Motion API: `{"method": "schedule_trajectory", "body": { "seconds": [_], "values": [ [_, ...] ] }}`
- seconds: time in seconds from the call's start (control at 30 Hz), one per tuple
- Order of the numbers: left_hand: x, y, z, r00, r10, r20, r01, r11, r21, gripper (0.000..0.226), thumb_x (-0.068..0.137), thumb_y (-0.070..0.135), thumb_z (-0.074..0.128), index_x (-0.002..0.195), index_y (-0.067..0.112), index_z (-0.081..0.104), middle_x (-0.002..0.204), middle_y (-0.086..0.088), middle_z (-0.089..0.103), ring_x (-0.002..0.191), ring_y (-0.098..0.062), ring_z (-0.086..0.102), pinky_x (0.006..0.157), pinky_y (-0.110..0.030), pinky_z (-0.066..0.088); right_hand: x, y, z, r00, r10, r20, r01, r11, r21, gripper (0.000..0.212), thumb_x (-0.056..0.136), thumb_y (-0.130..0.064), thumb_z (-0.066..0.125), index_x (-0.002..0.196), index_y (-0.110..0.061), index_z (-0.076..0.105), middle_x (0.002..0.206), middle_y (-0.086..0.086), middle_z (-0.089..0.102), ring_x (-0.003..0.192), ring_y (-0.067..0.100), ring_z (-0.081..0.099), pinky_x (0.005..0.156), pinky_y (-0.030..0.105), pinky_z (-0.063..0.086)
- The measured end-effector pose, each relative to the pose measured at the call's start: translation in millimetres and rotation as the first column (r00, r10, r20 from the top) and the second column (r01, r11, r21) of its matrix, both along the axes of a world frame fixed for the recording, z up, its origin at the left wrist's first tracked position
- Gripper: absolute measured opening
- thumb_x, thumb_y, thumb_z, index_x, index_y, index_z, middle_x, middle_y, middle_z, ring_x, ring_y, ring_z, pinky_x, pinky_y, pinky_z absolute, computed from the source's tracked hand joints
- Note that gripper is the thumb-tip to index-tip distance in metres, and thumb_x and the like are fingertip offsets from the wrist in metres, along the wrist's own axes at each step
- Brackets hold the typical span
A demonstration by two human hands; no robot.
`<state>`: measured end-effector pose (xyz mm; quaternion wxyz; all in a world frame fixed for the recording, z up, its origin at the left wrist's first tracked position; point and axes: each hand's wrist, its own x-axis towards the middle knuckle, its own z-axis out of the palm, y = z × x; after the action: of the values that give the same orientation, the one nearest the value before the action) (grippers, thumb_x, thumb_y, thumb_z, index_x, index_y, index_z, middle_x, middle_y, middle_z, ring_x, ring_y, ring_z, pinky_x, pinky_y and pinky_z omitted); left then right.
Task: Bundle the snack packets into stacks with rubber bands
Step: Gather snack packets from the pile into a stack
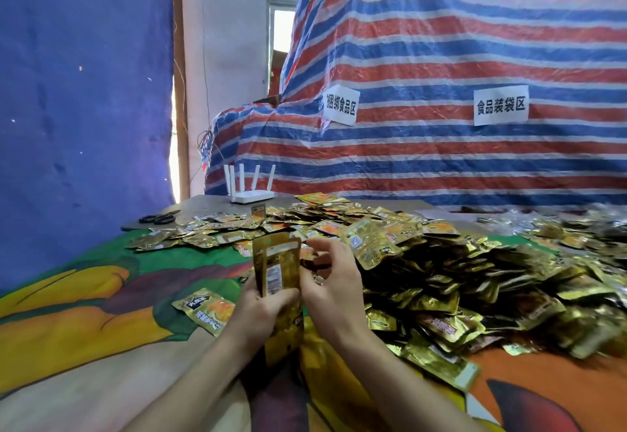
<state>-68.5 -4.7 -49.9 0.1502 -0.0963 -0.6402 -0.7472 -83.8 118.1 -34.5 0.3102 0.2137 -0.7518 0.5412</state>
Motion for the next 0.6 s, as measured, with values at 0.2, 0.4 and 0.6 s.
{"method": "schedule_trajectory", "body": {
  "seconds": [0.2,0.4,0.6],
  "values": [
    [-2.3,17.6,5.2,0.992,0.128,-0.012,-0.128,0.992,-0.023,0.024,0.067,0.002,0.080,0.089,-0.002,0.071,0.084,-0.020,0.074,0.078,-0.034,0.071,0.071,-0.040,0.057,14.8,58.3,13.2,0.999,-0.040,-0.030,0.045,0.982,0.181,0.018,0.088,-0.009,0.066,0.096,-0.025,0.062,0.097,-0.008,0.060,0.081,0.005,0.057,0.071,0.015,0.047],
    [1.4,27.6,-12.2,0.987,0.161,0.026,-0.159,0.985,-0.067,0.019,0.078,-0.018,0.068,0.089,-0.003,0.071,0.074,-0.006,0.075,0.064,-0.019,0.069,0.061,-0.031,0.055,27.5,141.0,30.2,0.973,-0.219,-0.069,0.228,0.960,0.165,0.009,0.092,-0.018,0.066,0.089,-0.024,0.059,0.073,-0.005,0.061,0.065,0.007,0.057,0.058,0.025,0.050],
    [-1.2,21.5,-15.4,0.995,0.096,0.025,-0.095,0.995,-0.038,0.030,0.083,-0.014,0.062,0.091,0.012,0.074,0.083,-0.002,0.078,0.079,-0.016,0.074,0.071,-0.035,0.054,37.9,246.8,47.0,0.689,-0.725,-0.007,0.611,0.576,0.543,0.024,0.091,-0.034,0.054,0.072,-0.018,0.054,0.068,0.002,0.060,0.064,0.025,0.058,0.060,0.035,0.046]
  ]
}}
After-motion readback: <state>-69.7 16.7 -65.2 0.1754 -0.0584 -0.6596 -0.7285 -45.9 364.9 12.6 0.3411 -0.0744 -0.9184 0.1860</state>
